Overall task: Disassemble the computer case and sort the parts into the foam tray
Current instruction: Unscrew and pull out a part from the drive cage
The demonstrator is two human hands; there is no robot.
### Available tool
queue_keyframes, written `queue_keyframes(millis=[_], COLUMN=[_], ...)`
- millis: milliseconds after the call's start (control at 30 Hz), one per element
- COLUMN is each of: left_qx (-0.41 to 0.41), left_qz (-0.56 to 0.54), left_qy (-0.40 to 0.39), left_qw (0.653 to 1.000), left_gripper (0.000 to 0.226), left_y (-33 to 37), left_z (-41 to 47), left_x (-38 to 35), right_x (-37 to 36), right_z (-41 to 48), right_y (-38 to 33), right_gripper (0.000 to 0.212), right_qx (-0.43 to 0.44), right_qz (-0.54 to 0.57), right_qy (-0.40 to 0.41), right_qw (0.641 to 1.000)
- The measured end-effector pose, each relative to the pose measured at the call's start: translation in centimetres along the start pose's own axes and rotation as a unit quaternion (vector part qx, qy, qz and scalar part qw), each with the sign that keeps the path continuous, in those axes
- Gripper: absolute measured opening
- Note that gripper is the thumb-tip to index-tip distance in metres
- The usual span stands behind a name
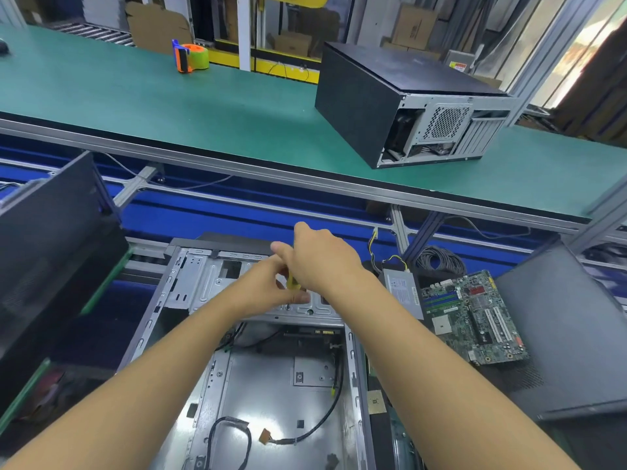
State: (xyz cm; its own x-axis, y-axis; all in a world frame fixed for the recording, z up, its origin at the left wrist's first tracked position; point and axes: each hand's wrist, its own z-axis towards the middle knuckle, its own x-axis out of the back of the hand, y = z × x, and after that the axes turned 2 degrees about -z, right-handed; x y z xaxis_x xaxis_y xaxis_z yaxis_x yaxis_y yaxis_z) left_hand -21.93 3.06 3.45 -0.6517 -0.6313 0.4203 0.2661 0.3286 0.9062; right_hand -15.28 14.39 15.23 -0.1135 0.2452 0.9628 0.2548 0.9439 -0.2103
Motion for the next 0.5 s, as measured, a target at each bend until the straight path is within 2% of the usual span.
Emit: queue_keyframes(millis=[100, 167, 233, 333, 400, 500], left_qx=[-0.017, -0.029, -0.013, 0.000, 0.005, -0.013], left_qz=[-0.057, -0.049, -0.050, -0.025, 0.003, 0.031], left_qy=[-0.026, -0.005, 0.009, 0.015, 0.028, 0.011], left_qw=[0.998, 0.998, 0.999, 1.000, 1.000, 0.999], left_gripper=[0.024, 0.028, 0.021, 0.040, 0.039, 0.039], left_y=[-0.2, -0.2, -0.2, 0.1, 0.3, -0.2], left_z=[-0.5, -0.6, -0.3, 0.1, 0.2, 0.2], left_x=[1.0, 1.4, 1.4, 0.8, 0.3, 0.1], right_x=[0.2, 0.7, 0.8, 0.3, 0.2, 0.0], right_z=[0.2, 0.4, 0.3, 0.1, 0.0, 0.1], right_y=[0.2, 0.3, 0.3, 0.2, 0.0, -0.1], right_gripper=[0.021, 0.028, 0.031, 0.040, 0.049, 0.027], right_qx=[0.021, 0.034, 0.040, 0.019, -0.009, 0.016], right_qz=[0.036, 0.052, 0.062, 0.041, 0.017, 0.024], right_qy=[-0.031, -0.073, -0.084, -0.041, -0.010, 0.000], right_qw=[0.999, 0.995, 0.994, 0.998, 1.000, 1.000])
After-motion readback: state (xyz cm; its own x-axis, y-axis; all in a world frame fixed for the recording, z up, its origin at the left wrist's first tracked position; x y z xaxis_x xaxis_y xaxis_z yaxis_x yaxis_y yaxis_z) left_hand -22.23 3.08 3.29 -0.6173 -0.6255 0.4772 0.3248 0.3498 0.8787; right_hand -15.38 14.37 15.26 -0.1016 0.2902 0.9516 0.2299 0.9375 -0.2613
